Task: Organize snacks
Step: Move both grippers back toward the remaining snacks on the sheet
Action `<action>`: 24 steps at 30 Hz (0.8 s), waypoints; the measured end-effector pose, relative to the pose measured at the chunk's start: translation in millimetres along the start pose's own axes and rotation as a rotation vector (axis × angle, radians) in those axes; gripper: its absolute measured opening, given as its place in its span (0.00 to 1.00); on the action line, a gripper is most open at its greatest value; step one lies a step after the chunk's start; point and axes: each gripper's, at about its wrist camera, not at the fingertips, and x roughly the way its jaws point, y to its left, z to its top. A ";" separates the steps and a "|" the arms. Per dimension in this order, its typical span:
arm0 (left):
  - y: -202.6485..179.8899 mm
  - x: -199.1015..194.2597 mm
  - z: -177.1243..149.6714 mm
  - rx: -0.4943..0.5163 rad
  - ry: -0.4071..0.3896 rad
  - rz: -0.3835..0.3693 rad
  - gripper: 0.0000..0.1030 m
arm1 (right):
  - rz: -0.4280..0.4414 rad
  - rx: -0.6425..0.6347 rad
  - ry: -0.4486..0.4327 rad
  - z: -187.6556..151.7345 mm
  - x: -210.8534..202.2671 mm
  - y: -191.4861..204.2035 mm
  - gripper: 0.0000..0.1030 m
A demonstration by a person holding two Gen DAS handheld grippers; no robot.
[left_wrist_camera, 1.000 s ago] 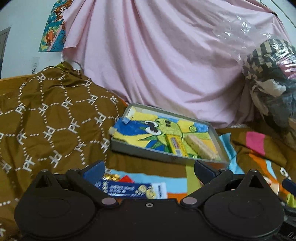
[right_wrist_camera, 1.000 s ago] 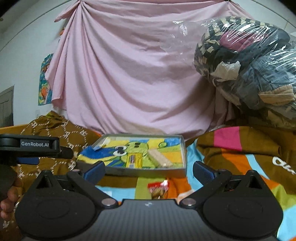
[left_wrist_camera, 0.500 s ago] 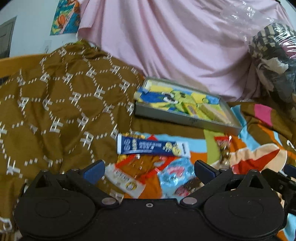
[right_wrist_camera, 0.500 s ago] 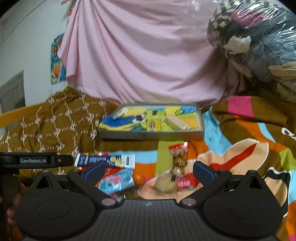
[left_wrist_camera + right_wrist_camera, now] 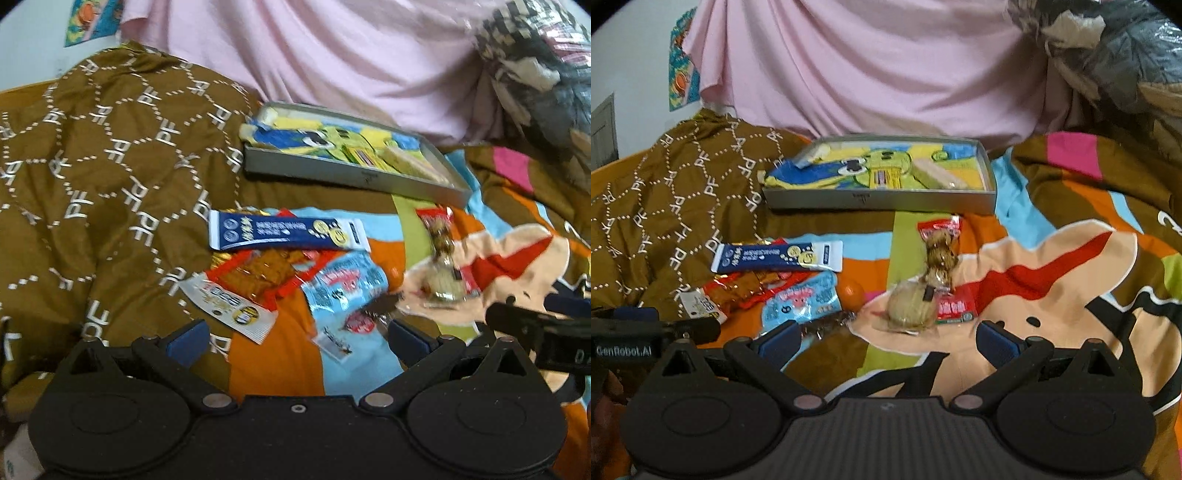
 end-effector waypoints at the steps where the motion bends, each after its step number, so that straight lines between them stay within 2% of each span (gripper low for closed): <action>1: -1.3 2.9 0.0 0.012 0.010 -0.009 0.99 | -0.001 0.001 0.006 0.3 1.8 -0.9 1.00; 9: -14.4 25.7 4.1 0.122 0.088 -0.081 0.99 | 0.014 -0.126 0.022 12.9 23.9 -4.4 1.00; 16: -27.4 54.1 10.7 0.224 0.164 -0.151 0.99 | 0.060 -0.087 0.095 21.5 60.2 -17.3 1.00; 20: -29.1 74.5 14.1 0.236 0.206 -0.186 0.99 | 0.036 -0.095 0.109 23.8 80.7 -20.8 1.00; 24: -25.8 91.2 17.1 0.218 0.228 -0.200 0.99 | 0.048 -0.056 0.145 24.9 101.1 -28.7 1.00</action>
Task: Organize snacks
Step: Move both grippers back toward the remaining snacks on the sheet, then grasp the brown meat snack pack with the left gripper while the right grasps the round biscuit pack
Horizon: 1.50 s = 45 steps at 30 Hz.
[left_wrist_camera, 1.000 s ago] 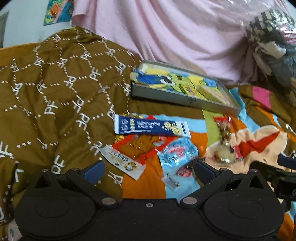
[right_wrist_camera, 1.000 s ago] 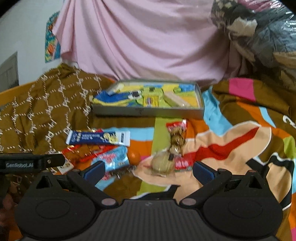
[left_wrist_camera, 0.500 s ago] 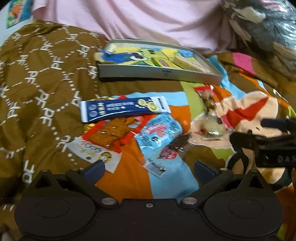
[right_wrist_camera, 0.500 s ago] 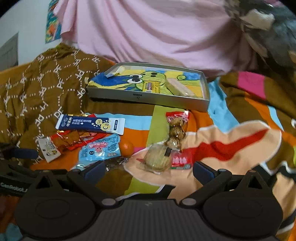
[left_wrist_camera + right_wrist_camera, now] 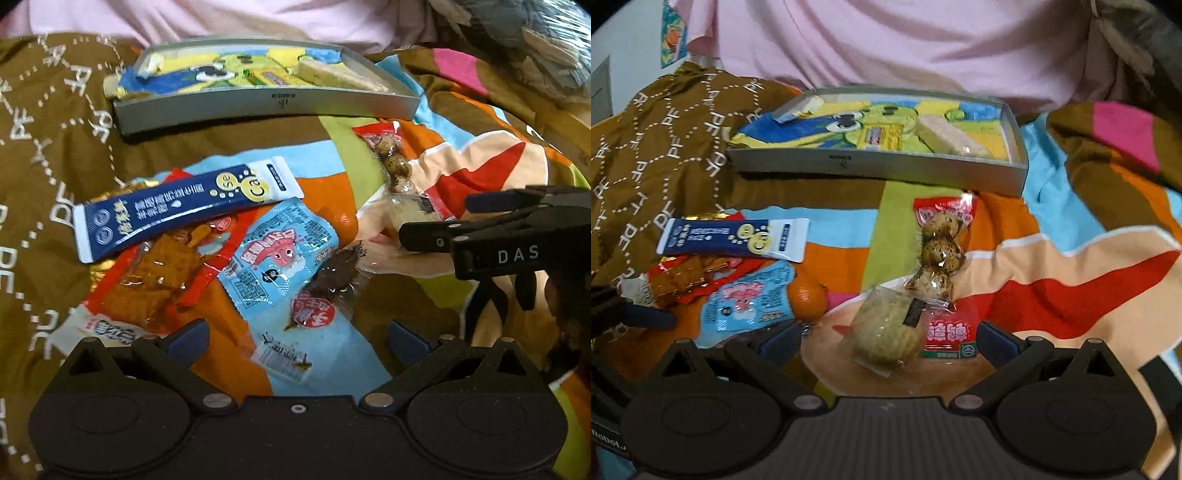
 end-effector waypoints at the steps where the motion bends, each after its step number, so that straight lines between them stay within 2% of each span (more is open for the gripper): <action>1: 2.5 3.0 1.0 -0.015 0.005 -0.011 0.99 | 0.004 0.008 0.009 0.4 4.0 -1.0 1.00; 6: 6.4 8.7 2.9 -0.035 -0.004 -0.027 0.99 | 0.033 0.090 0.053 2.5 21.4 -8.1 1.00; 9: 5.2 8.7 2.6 -0.030 -0.006 -0.038 0.99 | 0.044 0.111 0.056 2.8 22.0 -8.8 0.95; 12: 4.5 6.5 1.7 -0.027 -0.009 -0.058 0.96 | 0.025 0.097 0.066 2.0 20.8 -7.0 0.83; 14: 3.4 5.0 0.9 -0.029 -0.009 -0.074 0.94 | 0.022 0.090 0.069 1.6 19.0 -5.9 0.68; 16: 2.2 4.0 -0.4 -0.036 -0.007 -0.112 0.95 | 0.037 0.082 0.080 2.4 17.3 -4.4 0.59; 20: -3.8 2.3 -3.5 -0.016 0.003 -0.170 0.96 | 0.052 0.057 0.105 4.5 12.6 -2.5 0.55; 24: -6.5 -1.1 -4.9 -0.010 0.005 -0.216 0.95 | 0.084 0.085 0.150 4.4 -1.1 -11.7 0.55; 31: 0.3 10.7 7.3 -0.065 0.009 -0.195 0.95 | 0.092 0.127 0.180 -1.1 -8.4 -22.9 0.56; 36: -0.2 25.0 19.0 -0.028 0.038 -0.185 0.95 | 0.088 0.127 0.183 -1.1 -2.6 -22.8 0.56; 39: -4.8 26.4 19.1 0.006 0.039 -0.172 0.86 | 0.088 0.122 0.187 -1.9 -0.2 -21.8 0.58; 42: -7.0 23.4 17.7 0.027 0.040 -0.184 0.72 | 0.089 0.113 0.187 -1.0 1.4 -20.9 0.58; 45: -5.8 20.3 16.6 0.004 0.049 -0.194 0.55 | 0.089 0.105 0.187 -1.0 1.4 -19.5 0.58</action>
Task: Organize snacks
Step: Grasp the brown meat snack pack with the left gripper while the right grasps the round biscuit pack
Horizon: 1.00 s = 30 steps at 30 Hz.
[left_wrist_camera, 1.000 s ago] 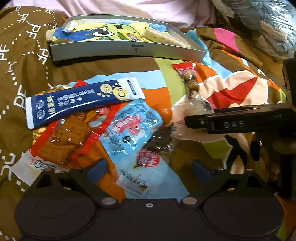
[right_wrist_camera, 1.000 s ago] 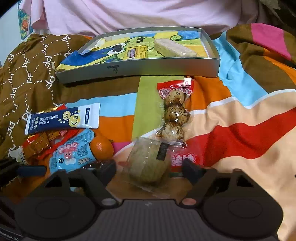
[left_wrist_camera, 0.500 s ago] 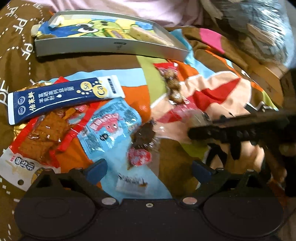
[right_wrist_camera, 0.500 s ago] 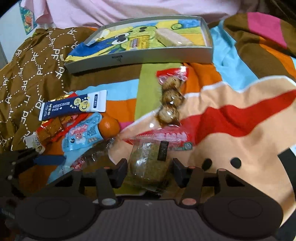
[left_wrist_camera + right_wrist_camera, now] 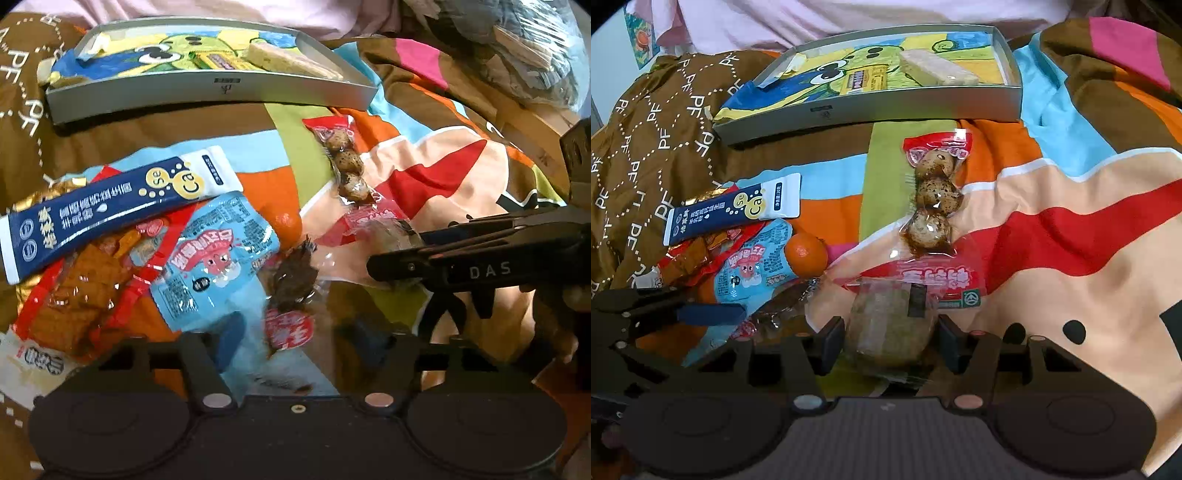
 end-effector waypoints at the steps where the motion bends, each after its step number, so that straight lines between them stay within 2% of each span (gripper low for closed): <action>1: 0.7 -1.2 -0.5 -0.016 0.001 -0.008 0.50 | 0.000 -0.003 0.000 -0.2 -0.3 0.2 0.57; 11: -9.6 -21.1 -14.2 -0.110 0.017 -0.017 0.51 | 0.025 -0.011 0.015 -6.4 -10.4 0.5 0.54; 12: -10.8 -21.8 -15.2 -0.113 0.015 -0.010 0.52 | 0.025 -0.013 0.015 -7.2 -11.3 1.0 0.55; 14: -12.2 -19.3 -14.1 -0.099 0.018 -0.002 0.64 | 0.023 -0.016 0.016 -7.2 -11.6 1.6 0.56; 20: -11.0 -3.0 -1.0 -0.037 0.032 0.007 0.74 | 0.019 -0.011 0.017 -6.0 -8.6 0.1 0.59; 24: -10.2 2.2 1.5 -0.006 0.034 0.007 0.72 | 0.005 -0.027 0.019 -5.2 -4.5 2.2 0.60; 28: -11.5 0.4 -0.4 0.016 0.030 0.023 0.62 | -0.015 -0.056 0.022 -5.5 -0.8 6.1 0.59; 30: -9.9 -1.3 -0.5 0.002 0.029 0.027 0.56 | -0.024 -0.052 0.013 -7.5 -0.2 6.2 0.56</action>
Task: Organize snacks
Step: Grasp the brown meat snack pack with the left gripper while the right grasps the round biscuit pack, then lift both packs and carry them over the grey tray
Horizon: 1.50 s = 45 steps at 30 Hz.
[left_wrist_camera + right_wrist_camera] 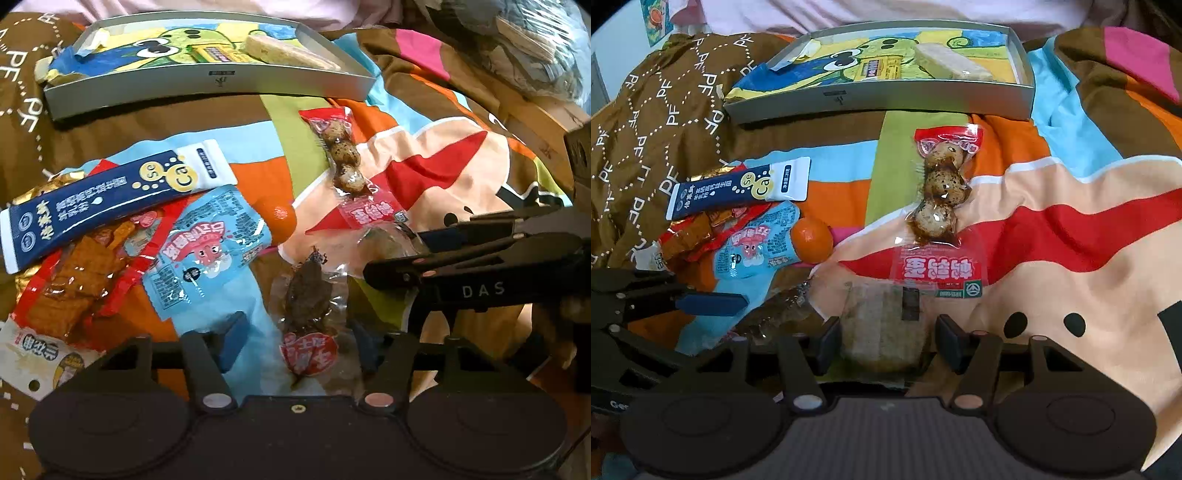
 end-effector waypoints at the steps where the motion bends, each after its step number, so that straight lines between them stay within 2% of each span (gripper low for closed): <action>1: 0.7 -0.9 -0.1 -0.008 0.000 -0.001 0.51 | -0.008 0.000 -0.005 -1.3 0.3 0.7 0.52; 8: -0.1 -9.3 -6.7 -0.051 -0.016 0.003 0.48 | -0.027 -0.015 -0.041 -7.0 -2.3 8.4 0.51; 16: 6.9 -22.2 -20.2 -0.171 -0.095 -0.014 0.47 | -0.118 -0.157 -0.099 -11.4 -7.0 25.6 0.51; 22: 19.3 -29.4 -29.8 -0.283 -0.159 -0.063 0.46 | -0.131 -0.181 -0.122 -11.4 -9.9 27.0 0.51; 29: 20.9 -38.0 -31.9 -0.337 -0.245 -0.119 0.46 | -0.150 -0.181 -0.161 -10.3 -12.9 26.1 0.51; 37: 20.6 -48.8 -28.6 -0.383 -0.335 -0.096 0.46 | -0.162 -0.192 -0.240 -7.4 -22.8 28.4 0.51; 45: 10.4 -62.9 -3.2 -0.378 -0.451 -0.056 0.46 | -0.166 -0.194 -0.342 -0.7 -46.4 32.0 0.51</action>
